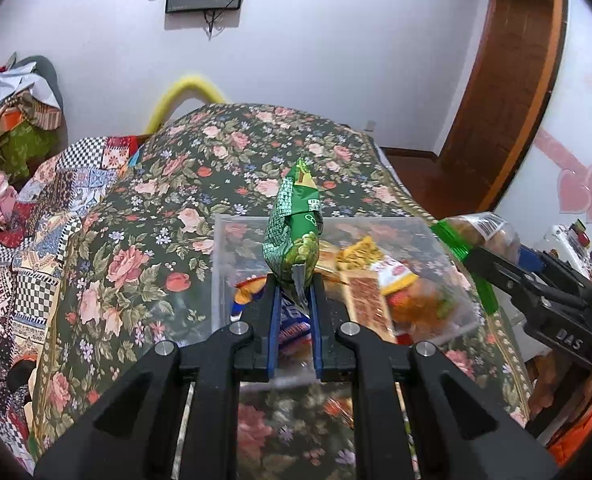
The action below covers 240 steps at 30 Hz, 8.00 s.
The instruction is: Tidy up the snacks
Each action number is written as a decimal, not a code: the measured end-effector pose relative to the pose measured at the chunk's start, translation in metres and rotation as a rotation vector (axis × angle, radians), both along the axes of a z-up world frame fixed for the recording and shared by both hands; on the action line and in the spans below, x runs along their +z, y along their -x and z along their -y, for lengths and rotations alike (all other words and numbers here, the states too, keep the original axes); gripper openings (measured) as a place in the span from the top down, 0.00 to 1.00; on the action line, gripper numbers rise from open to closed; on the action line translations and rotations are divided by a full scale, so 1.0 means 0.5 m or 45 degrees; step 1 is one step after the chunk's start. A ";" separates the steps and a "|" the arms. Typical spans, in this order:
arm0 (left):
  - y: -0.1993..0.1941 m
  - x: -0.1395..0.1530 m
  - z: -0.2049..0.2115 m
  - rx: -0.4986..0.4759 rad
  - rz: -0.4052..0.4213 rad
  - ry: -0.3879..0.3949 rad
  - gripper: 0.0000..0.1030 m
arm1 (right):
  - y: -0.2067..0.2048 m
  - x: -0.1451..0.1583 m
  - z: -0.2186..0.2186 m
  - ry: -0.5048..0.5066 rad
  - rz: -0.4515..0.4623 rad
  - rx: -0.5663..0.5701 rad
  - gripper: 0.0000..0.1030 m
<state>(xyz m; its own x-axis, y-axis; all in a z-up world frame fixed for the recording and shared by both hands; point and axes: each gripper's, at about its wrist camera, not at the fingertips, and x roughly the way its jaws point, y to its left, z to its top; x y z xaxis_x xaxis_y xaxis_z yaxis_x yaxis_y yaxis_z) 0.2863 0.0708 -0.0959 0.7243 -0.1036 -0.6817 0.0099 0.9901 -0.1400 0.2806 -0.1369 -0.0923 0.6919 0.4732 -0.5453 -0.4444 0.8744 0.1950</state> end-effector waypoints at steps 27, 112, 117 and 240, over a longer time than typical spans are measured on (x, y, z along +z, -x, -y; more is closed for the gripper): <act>-0.020 -0.075 -0.031 0.017 -0.148 -0.034 0.83 | -0.056 -0.048 -0.039 0.150 -0.102 0.009 0.24; 0.157 -0.076 0.128 -0.147 -0.060 -0.022 0.21 | 0.167 -0.088 0.114 -0.022 -0.185 0.018 0.58; 0.131 -0.030 0.080 -0.086 -0.003 -0.017 0.21 | 0.138 -0.047 0.077 -0.029 -0.105 0.038 0.58; 0.415 0.258 0.096 0.073 0.589 -0.114 0.00 | 0.355 0.218 0.063 -0.082 0.424 -0.095 0.00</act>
